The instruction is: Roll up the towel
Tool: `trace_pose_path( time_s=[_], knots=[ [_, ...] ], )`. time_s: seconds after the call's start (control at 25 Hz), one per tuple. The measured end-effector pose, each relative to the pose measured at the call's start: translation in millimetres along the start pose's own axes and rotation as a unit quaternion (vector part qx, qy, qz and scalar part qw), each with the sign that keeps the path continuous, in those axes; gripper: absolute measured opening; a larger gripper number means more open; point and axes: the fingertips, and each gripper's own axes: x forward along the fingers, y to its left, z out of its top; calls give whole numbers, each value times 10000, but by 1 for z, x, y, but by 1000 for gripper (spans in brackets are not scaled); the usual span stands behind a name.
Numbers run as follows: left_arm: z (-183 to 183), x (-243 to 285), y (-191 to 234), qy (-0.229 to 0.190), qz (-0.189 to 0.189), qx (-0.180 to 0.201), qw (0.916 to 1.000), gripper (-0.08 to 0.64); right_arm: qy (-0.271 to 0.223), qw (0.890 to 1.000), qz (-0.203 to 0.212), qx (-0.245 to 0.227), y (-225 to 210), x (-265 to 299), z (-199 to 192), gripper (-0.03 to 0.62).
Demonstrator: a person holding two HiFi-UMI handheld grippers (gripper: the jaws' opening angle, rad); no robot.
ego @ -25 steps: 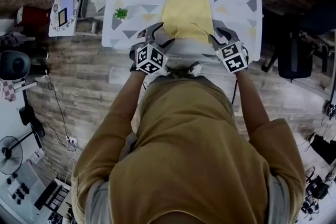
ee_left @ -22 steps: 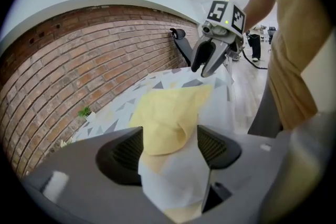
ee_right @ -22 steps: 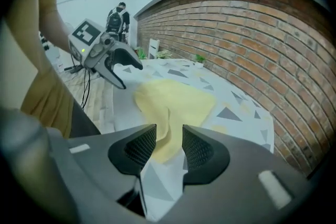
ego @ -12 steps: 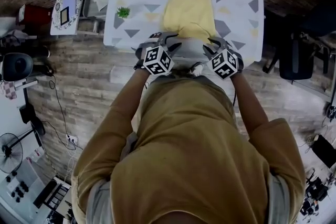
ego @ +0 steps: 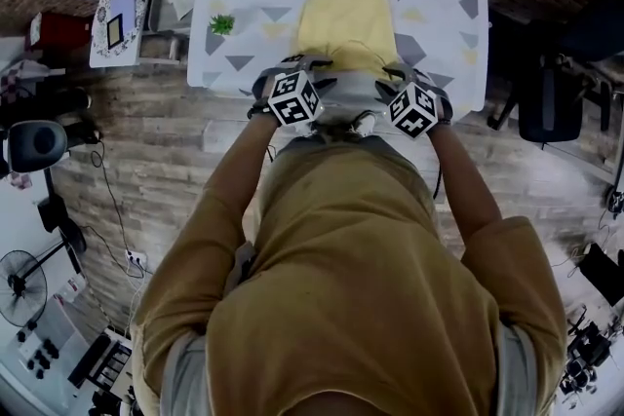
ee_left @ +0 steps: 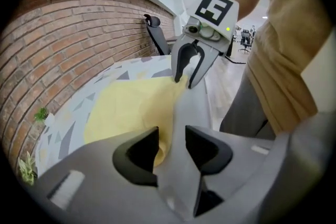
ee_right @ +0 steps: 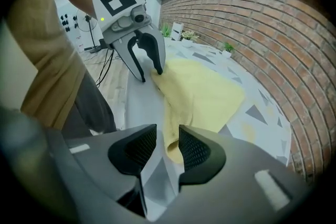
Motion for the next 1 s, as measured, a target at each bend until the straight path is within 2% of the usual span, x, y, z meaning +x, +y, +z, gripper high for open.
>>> trace_pose_path(
  time_s=[0.48, 0.68, 1.0],
  knots=[
    [-15, -7, -2, -113, -161, -935, 9954, 201, 37, 9990, 347, 273, 1, 1, -4, 118],
    [-15, -8, -3, -188, -114, -1058, 9941, 181, 26, 9985, 462, 304, 1, 0, -5, 115],
    [-21, -12, -2, -125, -85, -1069, 9942, 158, 94, 9984, 430, 349, -3, -1, -7, 99]
  ],
)
